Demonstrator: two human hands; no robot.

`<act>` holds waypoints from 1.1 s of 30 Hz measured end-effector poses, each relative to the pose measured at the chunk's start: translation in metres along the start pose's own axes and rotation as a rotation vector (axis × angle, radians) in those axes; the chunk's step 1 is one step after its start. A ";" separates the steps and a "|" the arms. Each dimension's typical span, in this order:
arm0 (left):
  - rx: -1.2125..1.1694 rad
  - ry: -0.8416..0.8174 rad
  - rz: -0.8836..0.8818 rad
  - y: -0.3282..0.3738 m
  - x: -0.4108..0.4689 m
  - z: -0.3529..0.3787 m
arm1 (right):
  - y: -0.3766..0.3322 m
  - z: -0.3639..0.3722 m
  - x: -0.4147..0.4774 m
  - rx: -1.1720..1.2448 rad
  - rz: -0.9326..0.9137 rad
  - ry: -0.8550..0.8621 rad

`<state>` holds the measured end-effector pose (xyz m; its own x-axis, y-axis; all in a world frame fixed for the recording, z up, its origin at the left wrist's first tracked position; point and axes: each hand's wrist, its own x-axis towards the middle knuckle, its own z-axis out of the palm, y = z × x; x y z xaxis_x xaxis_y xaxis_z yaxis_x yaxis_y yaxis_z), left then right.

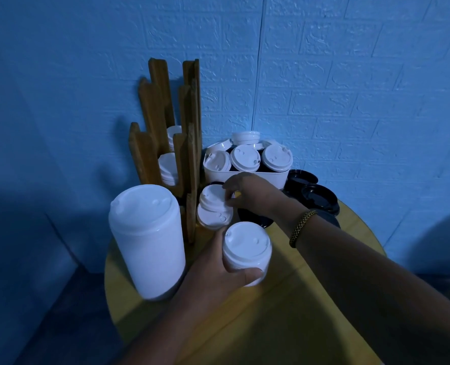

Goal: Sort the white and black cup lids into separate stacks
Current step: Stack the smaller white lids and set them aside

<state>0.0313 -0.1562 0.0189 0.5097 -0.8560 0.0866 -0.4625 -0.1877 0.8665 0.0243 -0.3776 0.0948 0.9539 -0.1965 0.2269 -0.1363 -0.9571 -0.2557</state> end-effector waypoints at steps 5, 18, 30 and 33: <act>-0.010 -0.006 -0.009 0.004 -0.001 -0.001 | -0.013 -0.002 0.001 -0.012 0.123 -0.100; -0.036 -0.001 -0.002 0.003 -0.001 -0.001 | -0.031 -0.048 -0.072 0.369 0.242 0.062; -0.086 0.011 0.010 0.009 -0.003 -0.002 | -0.073 -0.030 -0.127 0.210 0.221 -0.150; -0.090 0.010 0.013 0.008 -0.001 -0.003 | -0.083 -0.018 -0.129 -0.016 0.271 -0.048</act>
<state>0.0293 -0.1549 0.0269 0.5119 -0.8529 0.1025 -0.4022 -0.1324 0.9059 -0.0919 -0.2764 0.1039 0.8938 -0.4355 0.1069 -0.3918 -0.8744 -0.2863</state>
